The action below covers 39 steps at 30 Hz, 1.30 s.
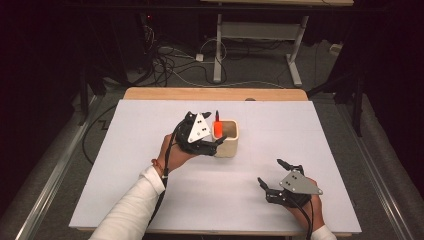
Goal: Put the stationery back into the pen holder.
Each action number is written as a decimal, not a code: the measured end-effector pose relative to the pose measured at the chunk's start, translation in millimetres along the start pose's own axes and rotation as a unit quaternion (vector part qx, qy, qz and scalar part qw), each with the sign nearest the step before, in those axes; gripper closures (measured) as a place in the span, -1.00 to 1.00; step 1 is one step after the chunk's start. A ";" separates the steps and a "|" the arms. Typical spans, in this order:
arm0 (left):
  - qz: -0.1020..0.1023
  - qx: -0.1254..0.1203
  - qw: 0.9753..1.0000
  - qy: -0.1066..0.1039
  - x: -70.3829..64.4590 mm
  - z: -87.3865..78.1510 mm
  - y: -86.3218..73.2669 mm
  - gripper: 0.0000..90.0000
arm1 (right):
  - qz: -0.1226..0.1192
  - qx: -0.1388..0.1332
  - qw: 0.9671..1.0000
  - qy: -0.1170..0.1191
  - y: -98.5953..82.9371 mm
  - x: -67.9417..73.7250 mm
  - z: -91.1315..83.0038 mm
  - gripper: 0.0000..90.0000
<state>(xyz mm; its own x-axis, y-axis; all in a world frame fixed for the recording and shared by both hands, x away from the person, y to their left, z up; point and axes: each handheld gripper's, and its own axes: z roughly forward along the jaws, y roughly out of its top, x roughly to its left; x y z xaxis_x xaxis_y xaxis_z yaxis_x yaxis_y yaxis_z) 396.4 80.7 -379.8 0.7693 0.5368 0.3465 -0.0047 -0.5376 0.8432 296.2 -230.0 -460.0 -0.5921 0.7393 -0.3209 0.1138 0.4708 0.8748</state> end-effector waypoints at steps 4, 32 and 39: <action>0.005 0.000 1.000 0.000 -2.1 -4.6 -1.5 -0.66 | -0.003 -0.001 1.000 0.002 0.9 1.1 -0.5 -0.62; 0.043 0.009 0.999 0.010 -24.0 -29.8 -17.8 -0.66 | -0.014 -0.002 1.000 0.016 3.5 7.2 -0.3 -0.61; 0.042 0.003 0.999 0.017 -28.1 -36.8 -27.8 -0.66 | -0.016 -0.002 1.000 0.018 3.7 8.0 0.4 -0.60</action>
<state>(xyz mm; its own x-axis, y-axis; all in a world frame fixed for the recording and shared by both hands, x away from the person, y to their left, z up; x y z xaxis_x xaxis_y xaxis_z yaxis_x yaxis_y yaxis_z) 351.5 104.5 -397.9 0.7446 0.5106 0.4299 -0.0653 -0.5853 0.8082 292.1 -222.2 -459.4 -0.6232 0.7063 -0.3360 0.0910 0.4921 0.8657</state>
